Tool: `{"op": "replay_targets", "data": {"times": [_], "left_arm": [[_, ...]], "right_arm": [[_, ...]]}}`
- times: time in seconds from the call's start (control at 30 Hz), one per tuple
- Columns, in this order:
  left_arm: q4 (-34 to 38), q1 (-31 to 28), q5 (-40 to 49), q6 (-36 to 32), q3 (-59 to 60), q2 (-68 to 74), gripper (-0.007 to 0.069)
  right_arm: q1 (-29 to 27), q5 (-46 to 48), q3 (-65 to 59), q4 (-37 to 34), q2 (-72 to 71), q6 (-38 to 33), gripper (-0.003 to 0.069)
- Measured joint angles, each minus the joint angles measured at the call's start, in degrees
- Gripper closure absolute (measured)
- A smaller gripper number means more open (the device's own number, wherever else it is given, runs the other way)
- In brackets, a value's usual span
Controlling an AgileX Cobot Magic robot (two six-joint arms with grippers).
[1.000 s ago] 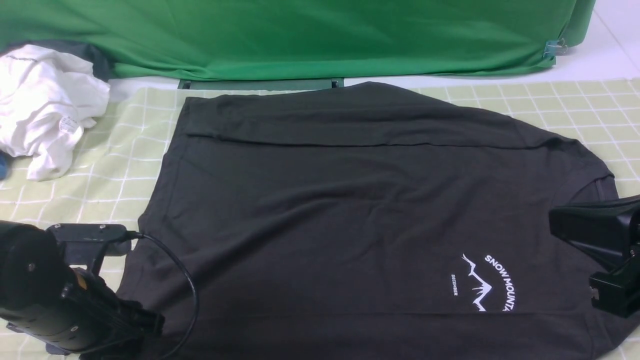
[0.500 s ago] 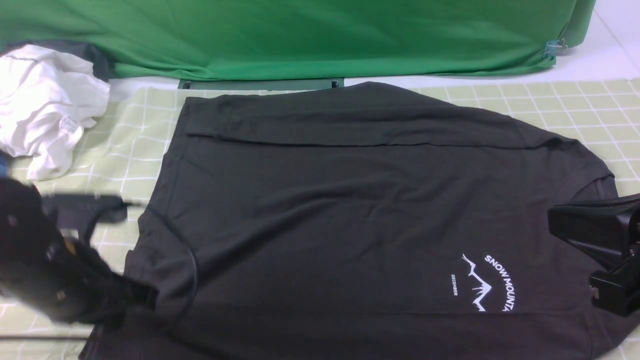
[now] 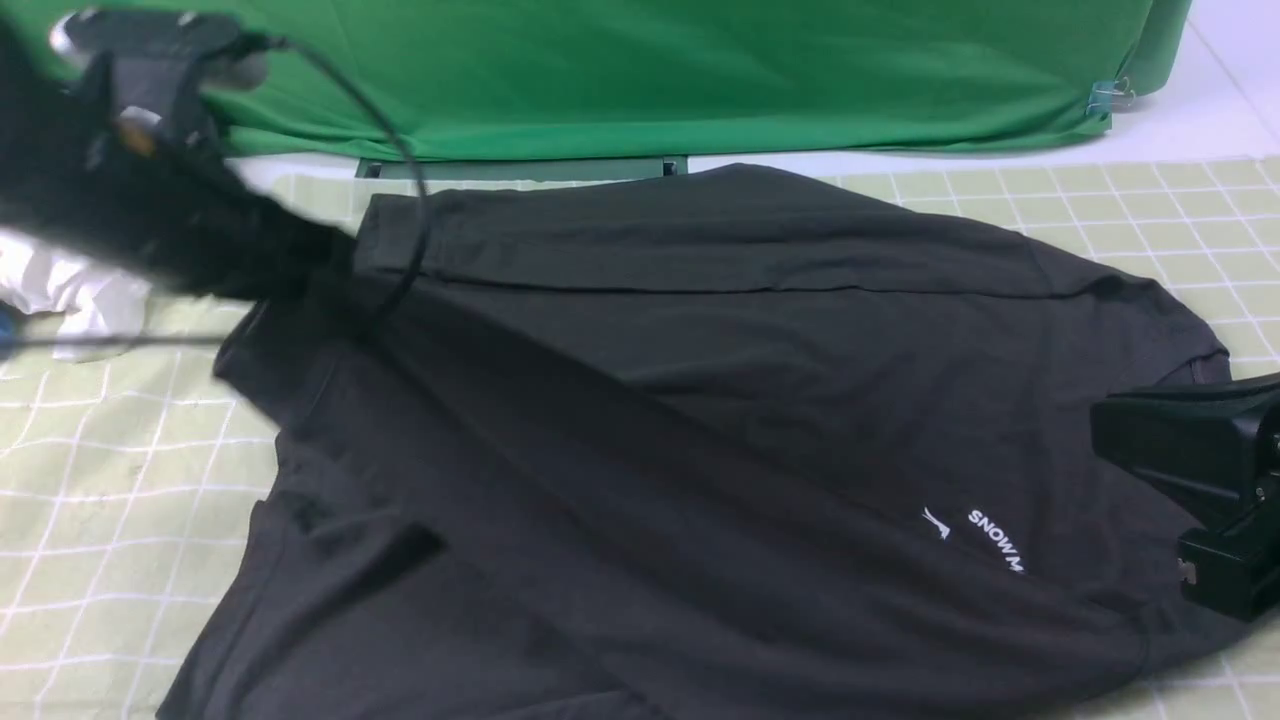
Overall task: Fold a long-sleeved shirt over a green coffee tablecloth.
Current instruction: 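Fold the left side of the black T-shirt inward over its body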
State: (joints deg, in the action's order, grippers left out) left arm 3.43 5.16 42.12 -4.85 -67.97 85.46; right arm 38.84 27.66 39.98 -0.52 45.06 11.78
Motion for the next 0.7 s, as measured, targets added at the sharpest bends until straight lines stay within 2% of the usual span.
{"op": "replay_targets", "data": {"times": [0.13,0.3,0.43,0.57,0.7], "left_arm": [[-3.8,0.0,-0.5,0.9,-5.8,8.1,0.0607],[-9.5,0.0,-0.3,6.4,-12.1,16.2,0.0608],[-8.9,0.0,-0.3,5.6,-15.0,19.6,0.0608],[-4.4,0.0,-1.3,-0.3,-16.0,22.4,0.0606],[-3.8,0.0,-1.3,-1.7,-16.0,23.8,0.0589]], "right_arm": [[0.0,0.0,0.0,0.0,0.0,1.2,0.0605],[0.0,0.0,0.0,0.0,0.0,1.3,0.0592],[0.0,0.0,0.0,0.0,0.0,1.6,0.0589],[0.0,0.0,0.0,0.0,0.0,2.0,0.0587],[0.0,0.1,0.0,0.0,0.0,2.6,0.0579]]}}
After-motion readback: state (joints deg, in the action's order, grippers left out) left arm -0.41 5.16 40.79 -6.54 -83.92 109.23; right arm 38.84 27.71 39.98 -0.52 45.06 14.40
